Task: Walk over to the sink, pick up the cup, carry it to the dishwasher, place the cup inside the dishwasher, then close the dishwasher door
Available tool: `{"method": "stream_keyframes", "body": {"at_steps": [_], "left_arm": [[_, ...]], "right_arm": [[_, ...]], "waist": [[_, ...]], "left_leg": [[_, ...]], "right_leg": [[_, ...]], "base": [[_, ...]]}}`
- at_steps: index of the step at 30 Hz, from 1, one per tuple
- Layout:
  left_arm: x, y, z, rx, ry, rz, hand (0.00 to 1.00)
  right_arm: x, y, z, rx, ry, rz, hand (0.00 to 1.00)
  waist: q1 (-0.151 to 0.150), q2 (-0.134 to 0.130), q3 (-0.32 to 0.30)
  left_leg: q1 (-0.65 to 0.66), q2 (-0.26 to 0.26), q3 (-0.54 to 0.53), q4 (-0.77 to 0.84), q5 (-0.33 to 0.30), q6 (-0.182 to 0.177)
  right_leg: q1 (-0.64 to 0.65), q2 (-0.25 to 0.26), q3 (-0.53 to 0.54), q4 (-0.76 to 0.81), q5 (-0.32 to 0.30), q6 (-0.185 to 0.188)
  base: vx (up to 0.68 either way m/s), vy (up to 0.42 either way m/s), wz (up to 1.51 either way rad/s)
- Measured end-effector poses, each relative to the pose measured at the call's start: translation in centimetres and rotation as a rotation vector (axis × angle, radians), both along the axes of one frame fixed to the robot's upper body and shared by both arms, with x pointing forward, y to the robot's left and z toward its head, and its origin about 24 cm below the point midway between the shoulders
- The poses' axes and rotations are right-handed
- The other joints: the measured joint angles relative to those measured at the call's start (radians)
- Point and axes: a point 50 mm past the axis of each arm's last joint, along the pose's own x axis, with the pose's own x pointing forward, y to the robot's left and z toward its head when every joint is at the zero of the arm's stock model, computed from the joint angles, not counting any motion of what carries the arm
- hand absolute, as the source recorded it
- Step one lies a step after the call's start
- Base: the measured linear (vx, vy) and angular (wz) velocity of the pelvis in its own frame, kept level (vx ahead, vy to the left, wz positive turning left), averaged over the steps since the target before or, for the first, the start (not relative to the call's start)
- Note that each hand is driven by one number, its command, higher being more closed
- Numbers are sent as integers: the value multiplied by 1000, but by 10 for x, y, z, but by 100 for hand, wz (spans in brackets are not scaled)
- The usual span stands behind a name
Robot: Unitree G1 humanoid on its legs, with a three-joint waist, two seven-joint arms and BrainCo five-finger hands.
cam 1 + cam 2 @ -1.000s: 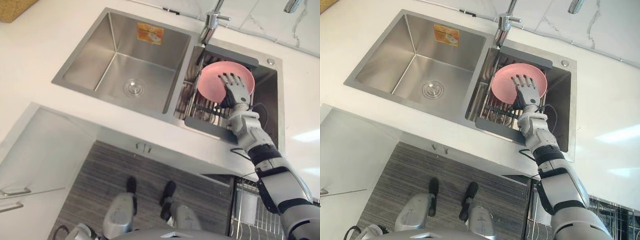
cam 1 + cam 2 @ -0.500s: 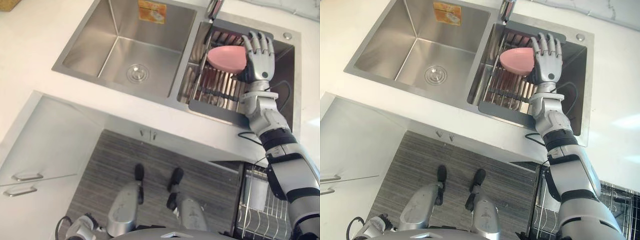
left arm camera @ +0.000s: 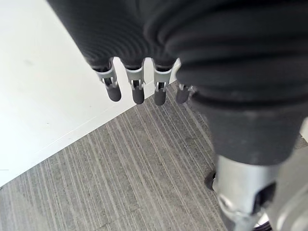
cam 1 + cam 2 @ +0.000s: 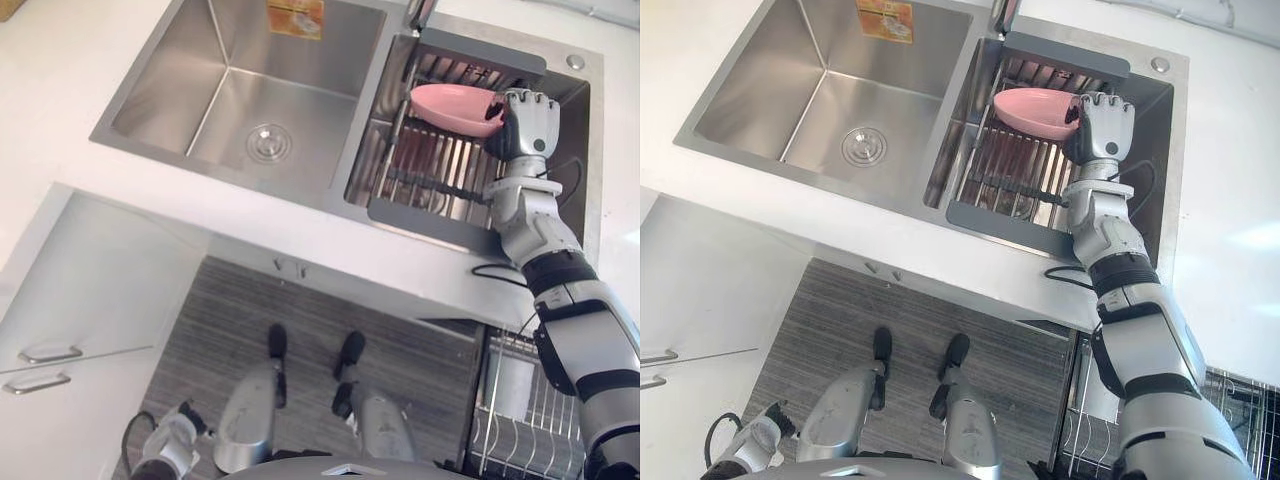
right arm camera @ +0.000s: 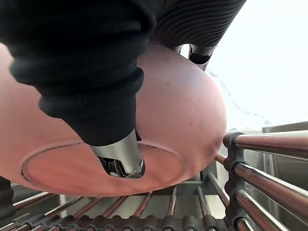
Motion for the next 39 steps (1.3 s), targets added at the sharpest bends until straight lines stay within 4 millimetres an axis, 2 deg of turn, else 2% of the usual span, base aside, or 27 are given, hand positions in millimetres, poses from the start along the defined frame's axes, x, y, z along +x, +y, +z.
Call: {"method": "stream_keyframes", "body": {"at_steps": [4,9,13,16,19,20,27,31,34,39], "left_arm": [[1,-1,0,-1,-10,-4,0],[0,-1,-1,0,-4,-6,0],[0,-1,-1,16,-1,-25,0],[-4,0,-2,27,19,-32,0],[-12,1,-4,31,46,-40,0],[-17,2,-5,35,59,-41,0],[-31,2,-9,36,114,-61,0],[-44,1,-13,36,164,-77,0],[-56,0,-15,37,193,-67,0],[-66,-7,-19,-1,184,-40,0]], "right_arm": [[1,4,-3,16,-1,36,100],[-2,12,-16,34,-22,89,100],[-12,14,-30,4,-53,137,100],[-20,20,-39,5,-62,188,100],[-29,20,-46,11,-68,223,100],[-31,23,-47,-1,-70,243,100],[-39,28,-58,-36,-32,305,100],[-49,30,-57,-43,-49,328,100],[-63,29,-50,-35,-95,342,100],[-95,7,-46,31,-166,273,100]], "waist": [[-3,-13,6],[-5,-33,-1],[-5,-59,-18],[-17,-81,-66],[-27,-89,-106],[-30,-90,-129],[-44,-90,-181],[-57,-89,-185],[-64,-88,-190],[-106,-76,-240]], "left_leg": [[8,1,2,1,-2,-2],[37,3,5,0,-11,-4],[67,4,19,-3,-20,-2],[78,5,34,-7,-25,0],[122,5,46,-29,-29,-2],[129,5,55,-39,-30,-3],[170,2,57,-73,-26,-6],[192,1,60,-81,-25,-4],[211,1,86,-91,-31,-8],[223,0,126,-88,-56,-9]], "right_leg": [[5,1,2,5,-1,2],[33,3,7,6,-10,8],[56,5,20,4,-16,12],[61,7,34,-5,-16,13],[95,12,47,-21,-18,15],[96,13,53,-27,-18,15],[128,16,53,-47,-17,18],[147,15,56,-51,-19,20],[148,16,82,-52,-18,22],[139,16,124,-52,-19,28]], "base": [[8,6,-1],[46,21,-1],[48,21,-10],[57,18,-15],[65,12,-13],[60,10,-23],[16,9,-2],[4,8,-2],[21,36,-24],[44,37,-28]]}}
